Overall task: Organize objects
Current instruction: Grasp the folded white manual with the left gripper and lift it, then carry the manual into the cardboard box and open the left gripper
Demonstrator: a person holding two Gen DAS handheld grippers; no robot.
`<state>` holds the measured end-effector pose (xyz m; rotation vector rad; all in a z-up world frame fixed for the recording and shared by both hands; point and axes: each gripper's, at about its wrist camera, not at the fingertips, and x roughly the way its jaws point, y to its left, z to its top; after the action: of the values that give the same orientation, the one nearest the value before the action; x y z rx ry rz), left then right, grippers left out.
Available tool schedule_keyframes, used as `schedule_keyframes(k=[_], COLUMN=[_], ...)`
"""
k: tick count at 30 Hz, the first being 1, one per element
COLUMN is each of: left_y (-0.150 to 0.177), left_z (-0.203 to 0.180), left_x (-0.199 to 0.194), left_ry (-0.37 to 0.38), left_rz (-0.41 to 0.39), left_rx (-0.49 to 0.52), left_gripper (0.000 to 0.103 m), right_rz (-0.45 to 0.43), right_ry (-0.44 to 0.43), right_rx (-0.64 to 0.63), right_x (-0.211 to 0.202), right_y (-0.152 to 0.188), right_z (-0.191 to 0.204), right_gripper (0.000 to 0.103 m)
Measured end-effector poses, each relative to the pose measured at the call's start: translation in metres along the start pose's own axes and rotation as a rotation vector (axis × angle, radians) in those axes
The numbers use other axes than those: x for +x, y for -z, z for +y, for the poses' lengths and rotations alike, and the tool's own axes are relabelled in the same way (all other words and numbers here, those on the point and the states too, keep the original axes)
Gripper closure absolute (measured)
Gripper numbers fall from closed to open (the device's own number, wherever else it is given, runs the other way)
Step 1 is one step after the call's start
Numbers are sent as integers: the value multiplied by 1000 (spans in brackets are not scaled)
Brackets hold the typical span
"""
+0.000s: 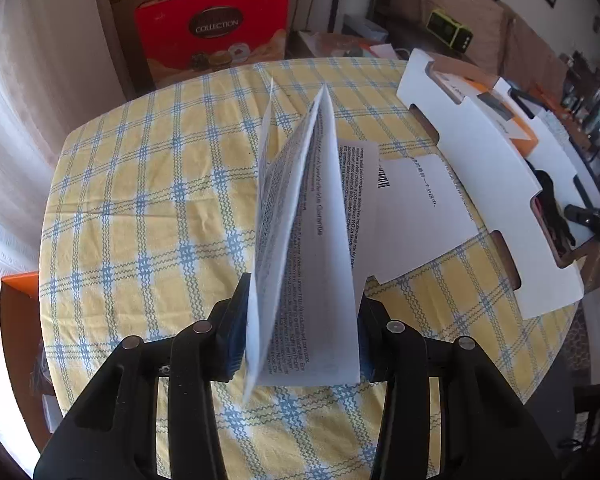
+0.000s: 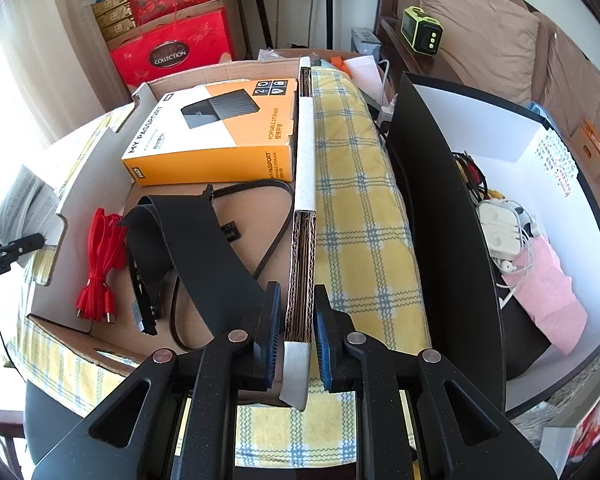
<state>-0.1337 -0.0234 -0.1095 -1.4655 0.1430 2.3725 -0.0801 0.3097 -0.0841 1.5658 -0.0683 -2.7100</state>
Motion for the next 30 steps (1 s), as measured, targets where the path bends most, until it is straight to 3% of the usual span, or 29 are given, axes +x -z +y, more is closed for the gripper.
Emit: schedule_keyframes(k=[5, 19, 24, 30], left_y=[3, -5, -16, -32], left_z=[1, -14, -49, -111], left_x=[-6, -80, -102, -91], left_ry=[14, 89, 155, 198], left_rz=[-24, -170, -206, -176], left_rx=[-33, -79, -41, 64], left_gripper=[73, 73, 73, 73], right_rz=[-4, -30, -30, -25], right_ry=[2, -3, -10, -11], right_rx=[-11, -67, -73, -66], right_x=[3, 4, 5, 5], right_y=[0, -4, -4, -5], right_z=[-1, 7, 10, 9], right_gripper=[88, 88, 88, 88])
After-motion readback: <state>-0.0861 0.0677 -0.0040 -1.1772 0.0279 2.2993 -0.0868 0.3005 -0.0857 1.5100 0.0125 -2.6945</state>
